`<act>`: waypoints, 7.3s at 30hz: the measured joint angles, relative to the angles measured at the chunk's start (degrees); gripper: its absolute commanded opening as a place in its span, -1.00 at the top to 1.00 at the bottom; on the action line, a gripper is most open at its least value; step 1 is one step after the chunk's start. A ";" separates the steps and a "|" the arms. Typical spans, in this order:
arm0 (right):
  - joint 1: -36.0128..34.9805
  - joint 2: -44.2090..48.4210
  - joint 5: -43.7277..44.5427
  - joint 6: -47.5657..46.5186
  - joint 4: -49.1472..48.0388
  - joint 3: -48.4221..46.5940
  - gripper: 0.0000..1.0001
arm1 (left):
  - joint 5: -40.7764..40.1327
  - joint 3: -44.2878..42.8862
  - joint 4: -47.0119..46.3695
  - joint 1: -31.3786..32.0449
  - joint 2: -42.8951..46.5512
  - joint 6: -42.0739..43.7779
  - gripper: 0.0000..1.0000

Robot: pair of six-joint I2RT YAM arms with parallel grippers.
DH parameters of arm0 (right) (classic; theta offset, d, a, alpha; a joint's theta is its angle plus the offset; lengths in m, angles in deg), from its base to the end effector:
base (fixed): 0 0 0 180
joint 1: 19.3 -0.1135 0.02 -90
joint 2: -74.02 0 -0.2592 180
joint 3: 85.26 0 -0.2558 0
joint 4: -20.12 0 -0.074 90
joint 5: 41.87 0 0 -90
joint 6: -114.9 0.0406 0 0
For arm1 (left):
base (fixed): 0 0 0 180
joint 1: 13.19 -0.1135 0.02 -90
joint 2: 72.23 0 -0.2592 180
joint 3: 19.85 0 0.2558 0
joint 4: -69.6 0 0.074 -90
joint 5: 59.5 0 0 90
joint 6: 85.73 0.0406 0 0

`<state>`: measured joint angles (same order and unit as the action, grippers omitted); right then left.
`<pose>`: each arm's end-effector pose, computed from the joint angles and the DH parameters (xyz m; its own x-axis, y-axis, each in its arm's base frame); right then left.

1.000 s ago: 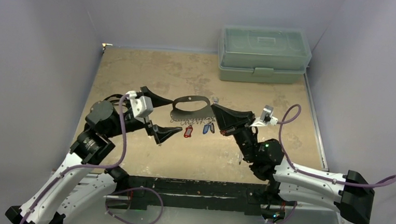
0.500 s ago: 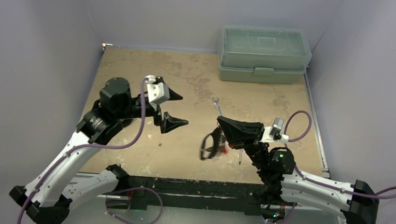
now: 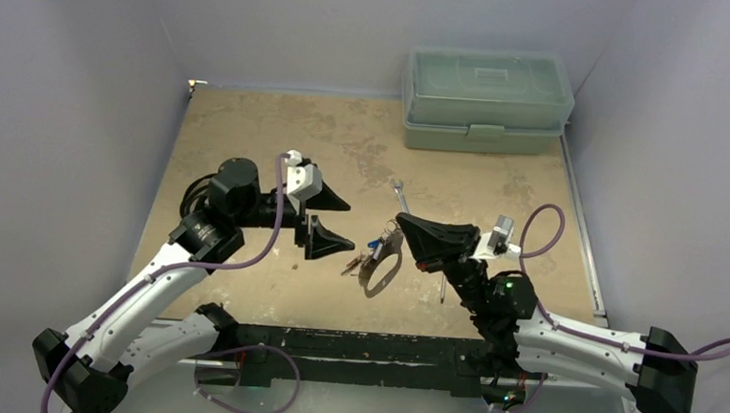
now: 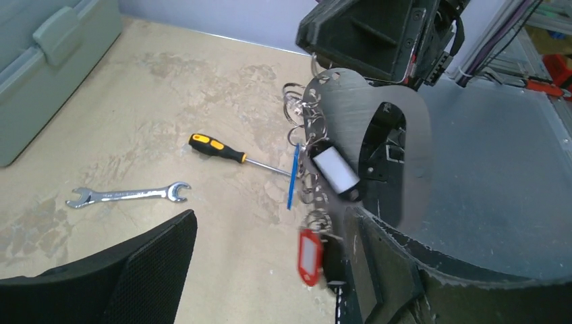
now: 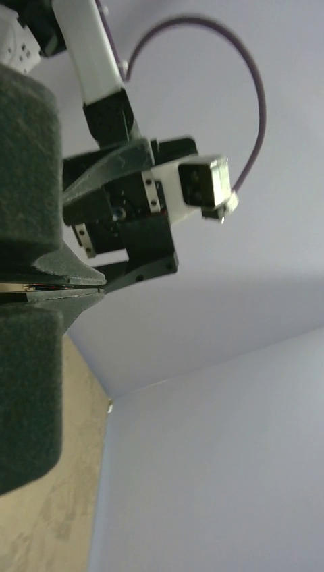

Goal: Put the keys on the keyring

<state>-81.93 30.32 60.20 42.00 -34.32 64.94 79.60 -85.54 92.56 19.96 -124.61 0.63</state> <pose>0.0845 0.1447 0.3050 0.0517 0.7254 -0.6864 -0.8481 0.3949 0.3534 0.1589 -0.1405 0.3608 -0.2024 0.0825 -0.9758 0.9710 0.1462 -0.1890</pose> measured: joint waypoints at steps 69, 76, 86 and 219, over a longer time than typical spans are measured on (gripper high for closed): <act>-0.09 -1.60 20.00 6.97 19.65 -12.20 0.74 | -55.80 15.47 -40.54 32.30 -11.30 10.32 1.00; -0.11 1.16 21.88 8.31 25.86 -12.17 -0.35 | -54.93 3.58 -16.26 32.30 -8.70 9.09 1.00; -0.11 7.39 24.81 7.85 38.51 -12.04 -0.49 | -55.98 -22.32 26.47 32.28 -14.53 5.53 1.00; 15.82 -42.12 -5.55 26.53 -2.93 -9.46 -0.98 | -87.12 9.62 14.21 25.35 19.71 -5.31 -0.85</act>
<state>-66.11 -11.80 54.65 68.54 -37.25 55.48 -7.52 -75.92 106.76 45.31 -104.90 -4.68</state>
